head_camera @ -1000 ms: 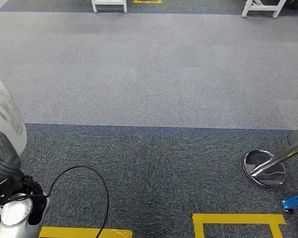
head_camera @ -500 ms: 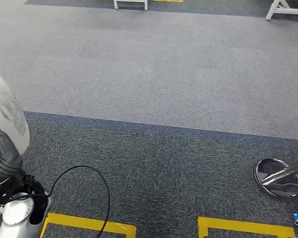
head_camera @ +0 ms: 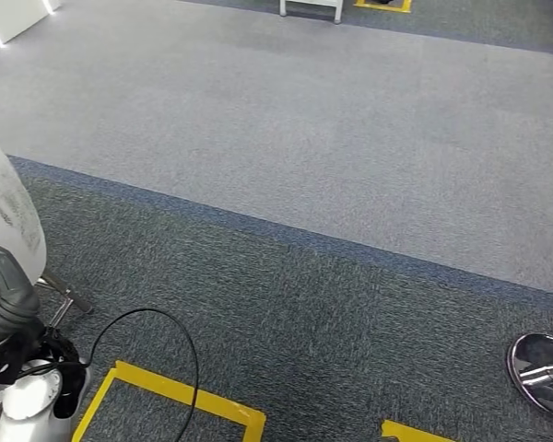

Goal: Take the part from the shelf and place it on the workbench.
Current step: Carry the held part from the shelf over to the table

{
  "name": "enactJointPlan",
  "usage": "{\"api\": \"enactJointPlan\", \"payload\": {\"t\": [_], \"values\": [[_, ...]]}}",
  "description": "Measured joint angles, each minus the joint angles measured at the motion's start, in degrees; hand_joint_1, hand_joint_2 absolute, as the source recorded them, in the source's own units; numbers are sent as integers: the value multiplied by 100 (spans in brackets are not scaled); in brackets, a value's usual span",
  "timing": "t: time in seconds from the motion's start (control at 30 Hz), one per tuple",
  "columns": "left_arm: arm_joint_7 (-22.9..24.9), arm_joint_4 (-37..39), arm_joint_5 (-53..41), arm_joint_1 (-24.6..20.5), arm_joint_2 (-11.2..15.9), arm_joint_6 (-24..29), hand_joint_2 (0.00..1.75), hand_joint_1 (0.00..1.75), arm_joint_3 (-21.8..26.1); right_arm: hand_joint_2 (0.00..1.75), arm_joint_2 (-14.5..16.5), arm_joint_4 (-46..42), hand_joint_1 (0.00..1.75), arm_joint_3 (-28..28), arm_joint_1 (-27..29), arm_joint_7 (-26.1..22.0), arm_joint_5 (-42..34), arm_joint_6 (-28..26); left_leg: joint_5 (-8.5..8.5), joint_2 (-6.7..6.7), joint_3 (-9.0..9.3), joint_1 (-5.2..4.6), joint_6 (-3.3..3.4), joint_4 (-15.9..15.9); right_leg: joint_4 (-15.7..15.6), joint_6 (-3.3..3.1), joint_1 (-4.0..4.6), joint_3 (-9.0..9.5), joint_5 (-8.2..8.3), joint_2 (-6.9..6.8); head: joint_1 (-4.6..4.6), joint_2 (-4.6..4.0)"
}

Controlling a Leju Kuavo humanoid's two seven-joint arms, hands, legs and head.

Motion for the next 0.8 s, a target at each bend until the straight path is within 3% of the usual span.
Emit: {"api": "enactJointPlan", "payload": {"t": [0.03,0.1,0.17,0.23,0.27,0.33,0.4,0.47,0.53,0.57,0.6,0.67,0.73,0.77,0.8], "values": [[0,1,-64,4,0,1,175,175,5,0,0,0,0,3,-10,0,2,1,17,-71,-10,7,32,-10,19,36,-9,-5,-28,6,5,-1],[7,2,-280,-4,-15,2,175,175,22,0,0,1,0,9,-23,-1,5,-2,55,-202,-21,35,101,-31,287,98,-34,-122,-226,269,21,-1],[56,7,-537,-7,-52,2,175,175,41,0,0,2,0,10,-7,-4,8,-8,77,-341,-37,46,146,-34,1034,128,-53,-473,-604,601,45,-1],[145,12,-746,25,-80,2,175,175,62,0,0,3,0,9,25,-23,8,-14,87,-496,-48,38,165,-31,1696,130,-56,-808,-814,692,52,-1],[186,14,-822,44,-84,2,175,175,83,0,0,4,0,8,35,-38,8,-15,90,-574,-49,34,167,-27,1736,122,-55,-847,-755,702,53,-1],[248,14,-907,65,-83,2,175,175,148,0,0,4,0,7,42,-73,7,-21,94,-732,-46,33,162,-16,1182,89,-59,-615,-369,775,53,-1],[270,14,-906,72,-69,2,175,175,226,0,0,4,0,8,43,-105,7,-31,97,-883,-65,32,133,11,399,54,-82,-248,-52,1058,49,-1],[273,13,-886,84,-50,2,175,175,295,0,0,4,0,9,53,-127,7,-37,114,-1009,-115,45,73,32,85,36,-91,-81,-7,1235,46,0],[274,8,-875,110,-26,3,175,175,360,0,1,4,0,9,61,-139,6,-40,136,-1123,-157,69,1,32,48,-4,-88,-54,10,1122,49,0],[275,4,-873,123,-9,3,175,175,395,0,1,3,0,8,58,-144,4,-45,107,-1082,-182,66,-30,68,22,-34,-94,-43,27,1050,43,-1],[276,1,-872,128,4,4,175,175,426,0,0,1,0,8,55,-149,3,-50,18,-964,-241,61,-62,188,-6,-71,-102,-31,43,970,24,-1],[277,-3,-871,134,21,4,175,175,463,0,-2,-1,0,7,61,-155,1,-57,-311,-632,-489,54,-115,745,-34,-116,-98,-18,51,804,-15,-1],[278,-3,-871,157,25,4,175,175,477,0,-2,0,0,7,75,-156,1,-55,-596,-488,-798,77,-163,1439,-30,-131,-88,-18,38,617,-29,-1],[278,-3,-884,172,27,4,175,175,487,0,-2,0,0,7,76,-160,0,-54,-614,-465,-866,89,-180,1601,-29,-133,-86,-17,30,530,-31,-1],[275,-3,-925,185,29,4,175,175,504,0,-2,0,0,7,73,-168,-2,-53,-515,-441,-824,99,-194,1534,-25,-127,-87,-13,20,443,-31,-1]]}}
